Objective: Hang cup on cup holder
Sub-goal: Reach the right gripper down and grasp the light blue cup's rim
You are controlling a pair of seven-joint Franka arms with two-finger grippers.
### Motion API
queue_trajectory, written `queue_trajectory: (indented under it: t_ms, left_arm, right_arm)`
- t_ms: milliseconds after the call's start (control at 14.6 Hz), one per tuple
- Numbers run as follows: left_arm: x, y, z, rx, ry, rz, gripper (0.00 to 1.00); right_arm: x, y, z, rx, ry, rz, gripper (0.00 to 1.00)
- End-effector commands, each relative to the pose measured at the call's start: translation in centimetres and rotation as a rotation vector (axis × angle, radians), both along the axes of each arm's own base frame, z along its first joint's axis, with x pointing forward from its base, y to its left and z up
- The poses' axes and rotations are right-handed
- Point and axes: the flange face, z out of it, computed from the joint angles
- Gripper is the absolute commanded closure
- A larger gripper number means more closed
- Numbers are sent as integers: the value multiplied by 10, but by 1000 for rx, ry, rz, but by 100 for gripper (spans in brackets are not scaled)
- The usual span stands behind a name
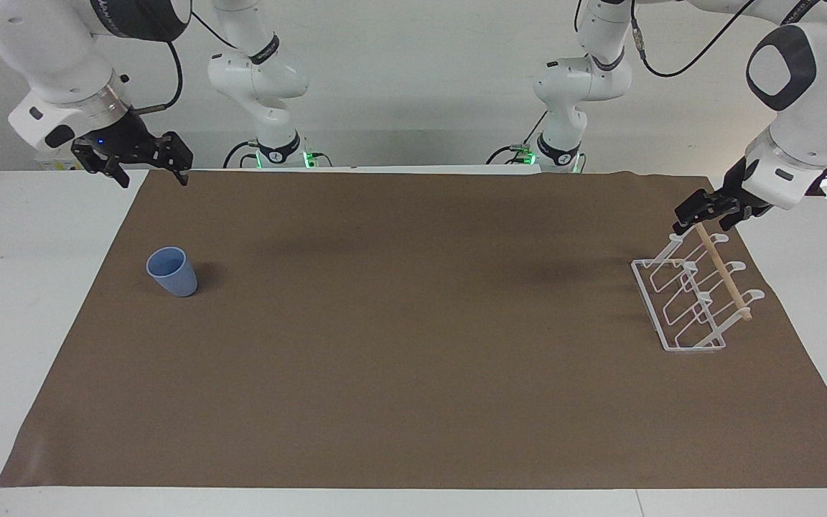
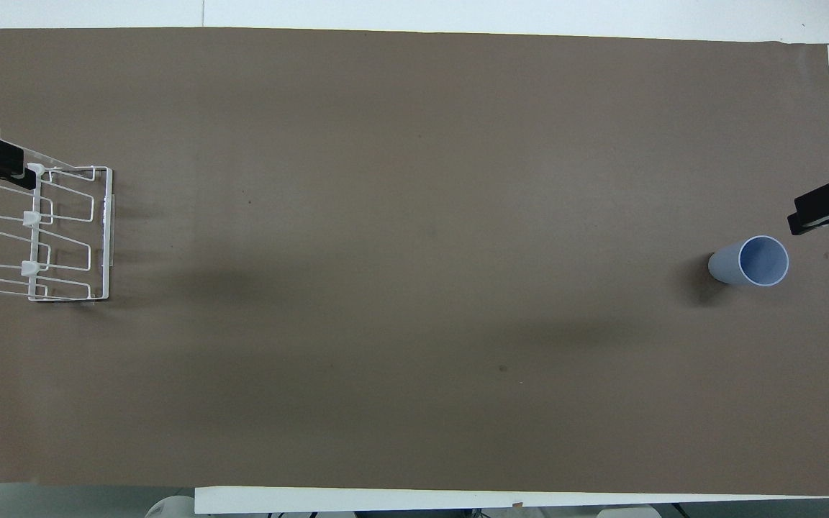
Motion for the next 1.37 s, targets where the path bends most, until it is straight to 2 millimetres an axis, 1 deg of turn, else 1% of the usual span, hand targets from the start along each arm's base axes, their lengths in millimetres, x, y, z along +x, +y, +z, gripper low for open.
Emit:
queue_trajectory:
  t_ms: [0, 205, 274, 342, 411, 479, 548, 616, 753, 822, 890, 959, 1096, 1164, 1301]
  left_arm:
    - [-3, 4, -1, 16, -12, -6, 0]
    - [-3, 4, -1, 16, -12, -6, 0]
    - [-3, 4, -1, 16, -12, -6, 0]
    - [-3, 4, -1, 16, -12, -6, 0]
    - [-3, 4, -1, 16, -12, -6, 0]
    - [-3, 4, -1, 16, -12, -6, 0]
    - [-3, 4, -1, 16, -12, -6, 0]
    - [-3, 4, -1, 16, -12, -6, 0]
    - [-3, 4, -1, 16, -12, -6, 0]
    - [-3, 4, -1, 16, -12, -6, 0]
    - [-3, 4, -1, 16, -12, -6, 0]
    - [-3, 4, -1, 16, -12, -6, 0]
    - [-3, 4, -1, 16, -12, -6, 0]
    - [-3, 4, -1, 16, -12, -6, 0]
    - [-3, 4, -1, 16, -12, -4, 0]
  right_arm:
    - [-1, 0, 3, 18, -5, -8, 0]
    - [-1, -3, 2, 16, -6, -3, 0]
    - [-1, -4, -2, 18, -3, -2, 0]
    - [-6, -3, -6, 21, 5, 12, 0]
    - [-6, -8, -4, 25, -10, 36, 0]
    - [-3, -26, -10, 27, -41, 55, 0]
    - [-2, -52, -40, 28, -72, 62, 0]
    - [-8, -69, -67, 23, -125, 97, 0]
    - [-8, -84, -124, 22, -143, 109, 0]
    - [-7, -87, -154, 25, -135, 107, 0]
    - [-10, -96, -176, 27, -129, 92, 0]
    - [-15, -101, -188, 35, -119, 94, 0]
    - [-15, -102, -198, 57, -103, 197, 0]
    - [-16, -107, -205, 61, -94, 187, 0]
    - [-9, -124, -229, 55, -109, 165, 0]
